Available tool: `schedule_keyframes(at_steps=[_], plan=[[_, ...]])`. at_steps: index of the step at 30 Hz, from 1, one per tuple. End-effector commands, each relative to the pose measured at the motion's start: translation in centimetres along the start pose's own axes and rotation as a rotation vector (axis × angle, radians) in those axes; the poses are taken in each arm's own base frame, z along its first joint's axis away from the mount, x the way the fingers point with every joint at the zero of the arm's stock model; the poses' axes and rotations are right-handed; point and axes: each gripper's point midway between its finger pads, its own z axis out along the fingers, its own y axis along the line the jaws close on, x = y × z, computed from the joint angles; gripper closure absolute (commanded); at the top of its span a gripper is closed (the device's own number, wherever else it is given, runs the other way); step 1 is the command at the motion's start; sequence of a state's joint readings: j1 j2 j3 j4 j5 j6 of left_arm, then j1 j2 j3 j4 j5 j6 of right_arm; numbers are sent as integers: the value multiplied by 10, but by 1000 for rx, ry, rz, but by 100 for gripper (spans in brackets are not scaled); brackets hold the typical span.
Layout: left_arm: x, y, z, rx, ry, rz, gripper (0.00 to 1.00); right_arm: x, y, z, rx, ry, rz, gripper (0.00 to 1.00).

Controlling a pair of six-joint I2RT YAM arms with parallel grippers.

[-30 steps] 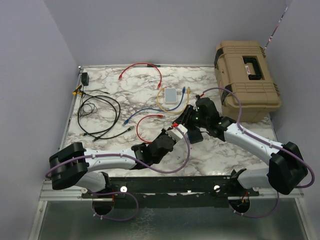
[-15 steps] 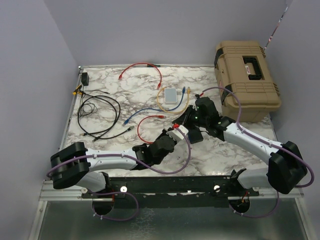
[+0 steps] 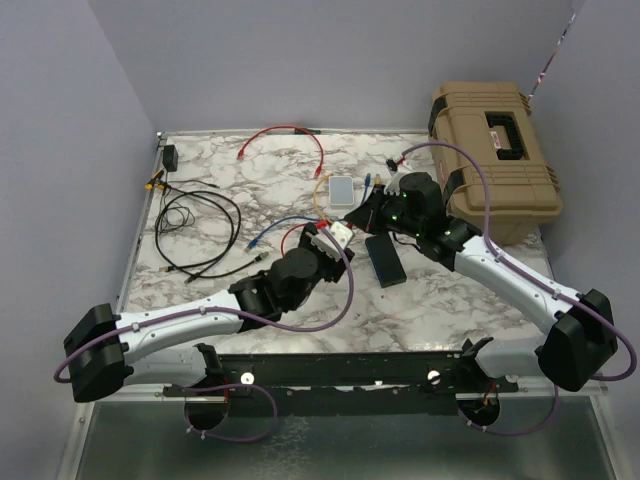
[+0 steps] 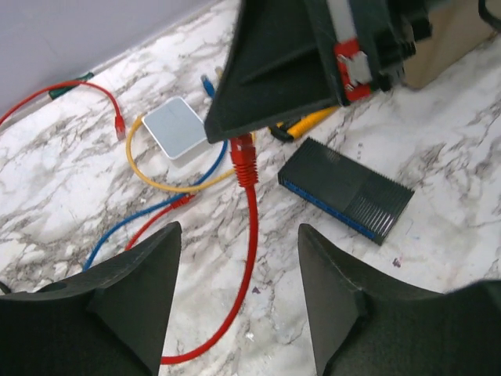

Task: Insert the plug into the switch port
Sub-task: Pick up the connector from the center of the board.

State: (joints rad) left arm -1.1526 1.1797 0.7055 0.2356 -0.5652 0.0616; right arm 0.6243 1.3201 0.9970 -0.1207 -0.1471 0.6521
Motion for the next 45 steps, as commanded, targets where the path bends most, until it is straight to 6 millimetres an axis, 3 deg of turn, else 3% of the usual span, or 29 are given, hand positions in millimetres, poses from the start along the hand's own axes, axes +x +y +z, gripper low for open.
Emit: schedule_keyframes(at_steps=[1, 5, 12, 16, 27, 38, 45], plan=[[-49, 12, -11, 137, -77, -138, 34, -42, 26, -19, -93, -111, -239, 100], [-75, 21, -17, 255, -121, -197, 34, -58, 42, -31, -195, -144, -349, 100], [-93, 18, -23, 478, -151, -246, 34, -72, 74, -61, -420, -198, -499, 99], [-109, 10, -31, 624, -206, -273, 34, -71, 88, -75, -527, -211, -574, 100], [-143, -1, -50, 803, -331, -272, 34, -60, 125, -110, -774, -215, -713, 99], [-151, -10, -57, 888, -413, -313, 43, -47, 134, -126, -879, -210, -740, 100], [-157, 1, -53, 835, -408, -323, 39, -55, 129, -120, -807, -215, -713, 99]])
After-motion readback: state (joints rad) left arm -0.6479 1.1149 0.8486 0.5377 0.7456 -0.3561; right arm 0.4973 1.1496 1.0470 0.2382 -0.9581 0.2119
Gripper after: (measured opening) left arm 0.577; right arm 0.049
